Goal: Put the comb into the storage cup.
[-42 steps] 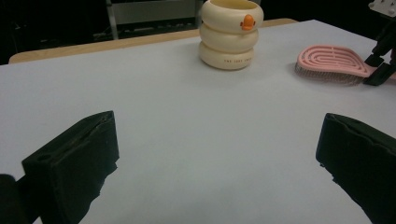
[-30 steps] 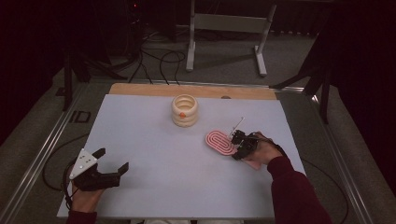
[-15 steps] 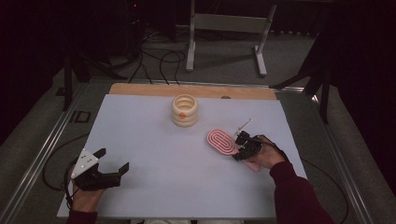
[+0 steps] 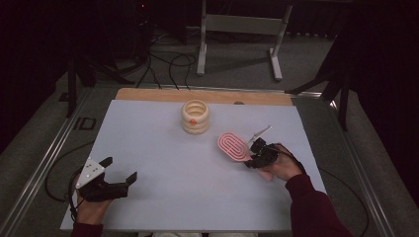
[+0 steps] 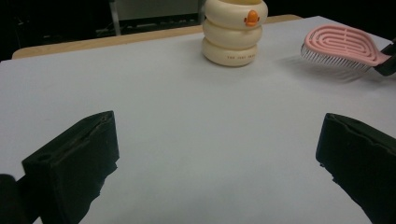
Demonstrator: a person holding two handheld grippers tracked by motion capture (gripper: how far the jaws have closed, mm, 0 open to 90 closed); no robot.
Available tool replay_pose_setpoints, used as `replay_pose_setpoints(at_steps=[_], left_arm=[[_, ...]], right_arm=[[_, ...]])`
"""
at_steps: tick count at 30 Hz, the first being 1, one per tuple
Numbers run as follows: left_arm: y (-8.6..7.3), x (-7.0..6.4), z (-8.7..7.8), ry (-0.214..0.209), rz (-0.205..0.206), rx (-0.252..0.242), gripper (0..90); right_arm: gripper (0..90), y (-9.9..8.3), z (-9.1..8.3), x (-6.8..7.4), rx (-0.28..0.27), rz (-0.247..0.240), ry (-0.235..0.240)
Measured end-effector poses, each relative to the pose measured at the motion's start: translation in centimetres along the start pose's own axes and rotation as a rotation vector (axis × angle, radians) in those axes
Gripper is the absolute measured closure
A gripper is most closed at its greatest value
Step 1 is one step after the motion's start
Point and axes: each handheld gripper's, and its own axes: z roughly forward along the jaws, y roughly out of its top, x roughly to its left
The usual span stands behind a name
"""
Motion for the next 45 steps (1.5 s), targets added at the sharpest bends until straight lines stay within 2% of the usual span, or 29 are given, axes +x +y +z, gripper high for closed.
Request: replay_pose_setpoints(at_steps=[6, 27, 33, 38, 45], left_arm=[[0.0, 0.0, 0.2, 0.02, 0.0, 0.016, 0.0], [0.1, -0.3, 0.3, 0.029, -0.002, 0.027, 0.0], [0.6, -0.4, 0.4, 0.015, -0.013, 0.024, 0.0], [1.4, -0.5, 0.3, 0.003, 0.003, 0.03, 0.1], [2.5, -0.3, 0.1, -0.018, -0.009, 0.033, 0.2]], right_arm=[[71.0, 0.1, -0.8, 0.6, -0.07, -0.005, -0.001], [71.2, 0.8, -2.9, 2.8, -0.292, -0.004, -0.018], [71.3, 0.8, -3.1, 3.1, -0.319, -0.003, -0.023], [71.3, 0.8, -3.7, 3.5, -0.374, 0.009, -0.034], [71.3, 0.8, -3.9, 4.2, -0.433, 0.014, -0.037]])
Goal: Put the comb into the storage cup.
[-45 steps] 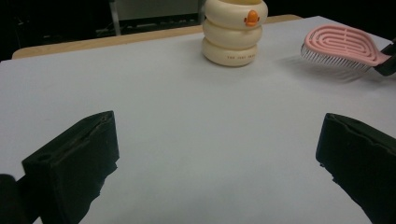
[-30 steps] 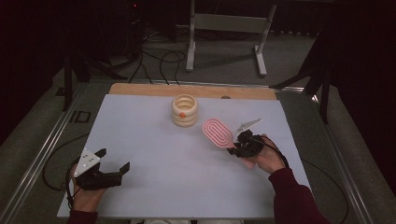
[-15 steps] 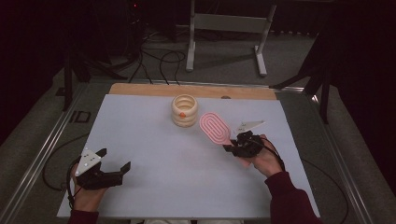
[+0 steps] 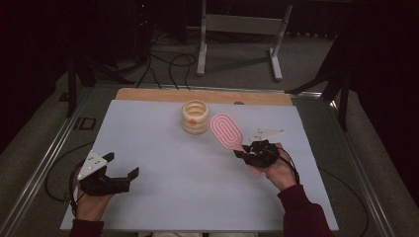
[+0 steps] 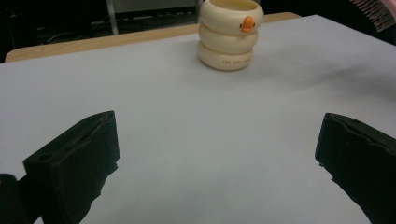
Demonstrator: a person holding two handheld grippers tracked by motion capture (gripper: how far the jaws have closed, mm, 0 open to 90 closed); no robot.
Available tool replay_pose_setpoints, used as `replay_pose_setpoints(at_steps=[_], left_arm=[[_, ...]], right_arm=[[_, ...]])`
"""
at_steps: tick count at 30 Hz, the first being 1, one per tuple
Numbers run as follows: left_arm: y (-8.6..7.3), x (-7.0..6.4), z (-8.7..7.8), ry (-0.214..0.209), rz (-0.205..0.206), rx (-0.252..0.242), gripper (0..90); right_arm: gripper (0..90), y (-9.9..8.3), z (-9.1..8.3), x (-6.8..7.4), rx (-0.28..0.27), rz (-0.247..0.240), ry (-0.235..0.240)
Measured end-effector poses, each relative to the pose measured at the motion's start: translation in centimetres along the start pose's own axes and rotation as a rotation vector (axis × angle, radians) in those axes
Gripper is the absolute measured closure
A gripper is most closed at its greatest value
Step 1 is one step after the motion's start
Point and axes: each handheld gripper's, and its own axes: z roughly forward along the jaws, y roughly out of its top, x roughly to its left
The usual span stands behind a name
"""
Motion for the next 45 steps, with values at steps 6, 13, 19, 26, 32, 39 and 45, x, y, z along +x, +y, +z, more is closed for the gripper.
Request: replay_pose_setpoints(at_steps=[6, 13, 19, 26, 32, 39, 45], left_arm=[[1.0, -0.4, 0.4, -0.014, 0.024, 0.001, 0.1], [2.3, -1.4, 1.1, -0.04, 0.054, -0.006, 0.1], [3.5, -2.1, 1.9, -0.056, 0.073, -0.009, 0.0], [4.8, -2.9, 2.9, -0.082, 0.088, -0.002, 0.0], [6.1, -3.8, 3.9, -0.111, 0.105, 0.002, 0.0], [7.0, -4.3, 4.8, -0.138, 0.119, 0.008, 0.0], [7.6, -4.5, 5.4, -0.168, 0.103, -0.005, 0.0]], right_arm=[[71.4, 0.0, 0.2, 0.5, -0.027, 0.009, -0.001], [71.5, 0.2, 0.4, 0.8, -0.057, 0.018, -0.003], [71.5, 0.6, 0.4, 1.3, -0.085, 0.016, 0.003], [71.6, 1.0, 0.6, 1.9, -0.119, 0.012, 0.006], [71.6, 1.3, 0.7, 2.2, -0.14, 0.014, 0.006], [71.9, 1.6, 0.8, 2.5, -0.154, 0.01, 0.008], [72.4, 1.7, 1.0, 2.8, -0.174, 0.003, 0.02]])
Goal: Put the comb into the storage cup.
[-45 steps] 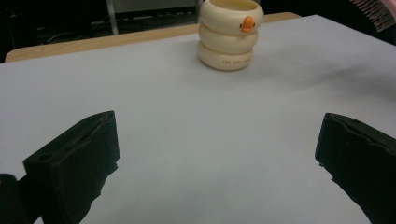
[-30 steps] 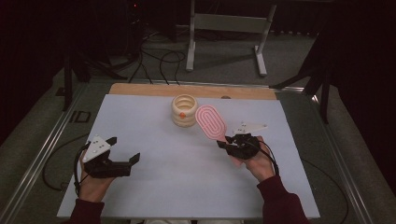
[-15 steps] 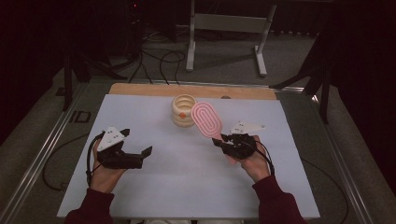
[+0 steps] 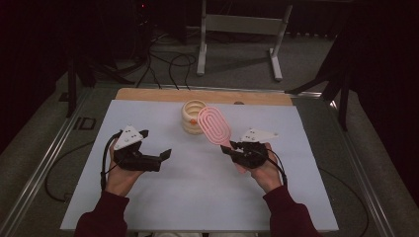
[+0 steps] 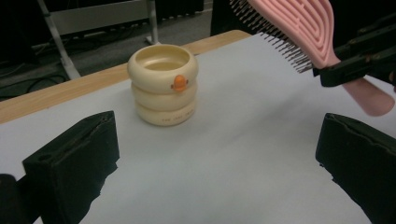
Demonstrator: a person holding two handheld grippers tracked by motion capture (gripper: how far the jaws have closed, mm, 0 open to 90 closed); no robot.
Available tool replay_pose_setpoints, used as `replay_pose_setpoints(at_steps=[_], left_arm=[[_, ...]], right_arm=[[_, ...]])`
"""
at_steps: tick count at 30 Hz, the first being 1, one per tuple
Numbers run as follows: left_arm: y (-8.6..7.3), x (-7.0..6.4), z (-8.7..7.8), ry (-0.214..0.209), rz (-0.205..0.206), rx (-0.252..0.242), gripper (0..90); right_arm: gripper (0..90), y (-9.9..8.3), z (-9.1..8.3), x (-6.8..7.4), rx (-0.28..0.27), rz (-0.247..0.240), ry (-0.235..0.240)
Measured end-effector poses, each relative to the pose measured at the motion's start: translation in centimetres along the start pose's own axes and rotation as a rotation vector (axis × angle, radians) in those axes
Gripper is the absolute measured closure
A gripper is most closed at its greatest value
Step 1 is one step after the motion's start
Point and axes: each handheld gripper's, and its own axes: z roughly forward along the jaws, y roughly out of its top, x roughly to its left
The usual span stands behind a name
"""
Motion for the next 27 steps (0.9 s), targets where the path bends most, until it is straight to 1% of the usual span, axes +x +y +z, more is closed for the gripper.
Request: replay_pose_setpoints(at_steps=[2, 3, 6, 7, 8, 9, 10, 11, 14, 17, 18, 19, 20, 21, 22, 25, 26, 27], left_arm=[[0.2, -0.2, 0.4, -0.015, -0.002, -0.001, 0.1], [0.3, -0.3, 0.5, -0.021, 0.0, -0.002, 0.0], [0.3, -0.3, 0.5, -0.021, 0.0, -0.002, 0.0], [0.8, -0.8, 1.1, -0.047, 0.009, -0.005, 0.1], [0.9, -0.9, 1.3, -0.056, 0.006, -0.01, 0.1], [0.9, -0.9, 1.3, -0.056, 0.006, -0.01, 0.1], [1.3, -1.2, 1.7, -0.074, 0.006, -0.014, 0.1], [1.3, -1.2, 1.7, -0.074, 0.006, -0.014, 0.1], [1.9, -1.5, 2.6, -0.092, 0.008, -0.014, 0.1], [2.4, -1.8, 3.5, -0.11, 0.01, -0.012, 0.1], [2.6, -1.9, 3.8, -0.118, 0.008, -0.012, 0.1], [2.9, -2.0, 4.3, -0.136, 0.006, -0.017, 0.1], [2.9, -2.0, 4.3, -0.136, 0.006, -0.017, 0.1], [3.0, -2.1, 4.5, -0.151, 0.0, -0.021, 0.1], [3.1, -2.1, 4.9, -0.162, -0.004, -0.026, 0.1], [3.2, -2.2, 5.2, -0.164, -0.015, -0.026, 0.1], [3.1, -2.2, 5.4, -0.173, -0.022, -0.025, 0.1], [3.1, -2.2, 5.5, -0.173, -0.023, -0.025, 0.1]], right_arm=[[72.5, 0.1, 0.1, 0.2, -0.007, -0.002, 0.008], [72.7, 0.1, 0.2, 0.4, -0.015, 0.005, 0.013], [72.9, 0.1, 0.2, 0.4, -0.02, 0.002, 0.015], [74.0, 0.2, 0.4, 0.7, -0.035, 0.008, 0.022], [74.4, 0.2, 0.4, 0.7, -0.039, 0.007, 0.025], [74.4, 0.2, 0.4, 0.7, -0.039, 0.007, 0.025], [75.1, 0.2, 0.5, 0.8, -0.05, 0.009, 0.026], [75.5, 0.3, 0.6, 0.9, -0.055, 0.014, 0.03], [76.1, 0.3, 0.7, 1.0, -0.067, 0.017, 0.037], [78.5, 0.4, 0.8, 1.2, -0.095, 0.023, 0.061], [78.5, 0.4, 0.8, 1.2, -0.095, 0.023, 0.061], [79.0, 0.5, 0.7, 1.2, -0.108, 0.033, 0.076], [79.1, 0.6, 0.7, 1.2, -0.115, 0.029, 0.082], [79.1, 0.6, 0.7, 1.2, -0.115, 0.029, 0.082], [79.4, 0.5, 0.8, 1.4, -0.11, 0.016, 0.088], [79.4, 0.5, 0.8, 1.6, -0.121, 0.019, 0.097], [79.5, 0.5, 0.9, 1.7, -0.132, 0.022, 0.107], [79.5, 0.5, 0.9, 1.7, -0.135, 0.022, 0.11]])
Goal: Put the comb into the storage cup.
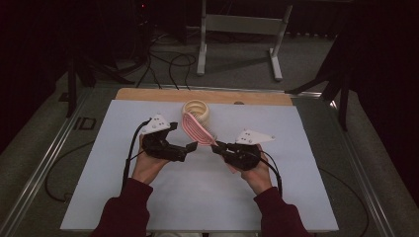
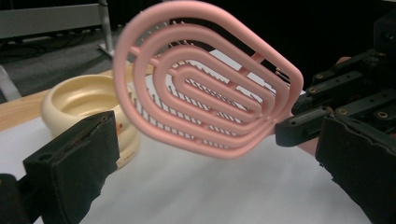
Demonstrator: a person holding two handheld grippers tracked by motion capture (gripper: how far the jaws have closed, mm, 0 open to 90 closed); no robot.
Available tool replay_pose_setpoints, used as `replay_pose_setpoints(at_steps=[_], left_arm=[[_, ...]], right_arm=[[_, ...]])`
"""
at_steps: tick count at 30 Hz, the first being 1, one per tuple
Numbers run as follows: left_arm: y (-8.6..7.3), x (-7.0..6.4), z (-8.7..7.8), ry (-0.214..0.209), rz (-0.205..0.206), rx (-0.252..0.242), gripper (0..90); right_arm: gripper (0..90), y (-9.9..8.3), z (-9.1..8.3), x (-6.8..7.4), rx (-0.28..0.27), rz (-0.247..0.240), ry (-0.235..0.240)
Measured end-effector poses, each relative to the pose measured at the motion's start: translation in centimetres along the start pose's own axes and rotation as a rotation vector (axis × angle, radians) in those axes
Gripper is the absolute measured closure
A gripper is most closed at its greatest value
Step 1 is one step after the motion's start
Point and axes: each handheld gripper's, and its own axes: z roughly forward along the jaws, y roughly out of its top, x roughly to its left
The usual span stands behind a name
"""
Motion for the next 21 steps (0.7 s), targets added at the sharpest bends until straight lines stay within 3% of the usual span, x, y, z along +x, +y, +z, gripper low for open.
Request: replay_pose_setpoints(at_steps=[6, 14, 21], left_arm=[[-0.1, 0.3, 0.2, -0.02, -0.017, -0.012, 0.1], [-0.1, 0.8, 1.1, -0.104, -0.079, -0.058, 0.3], [0.1, 0.8, 1.6, -0.174, -0.132, -0.081, 7.6]], right_arm=[[79.5, 0.1, -0.1, 0.0, -0.022, 0.011, 0.02], [79.5, 0.4, -0.5, 0.3, -0.062, 0.042, 0.067], [79.5, 0.7, -0.7, 0.6, -0.106, 0.062, 0.132]])
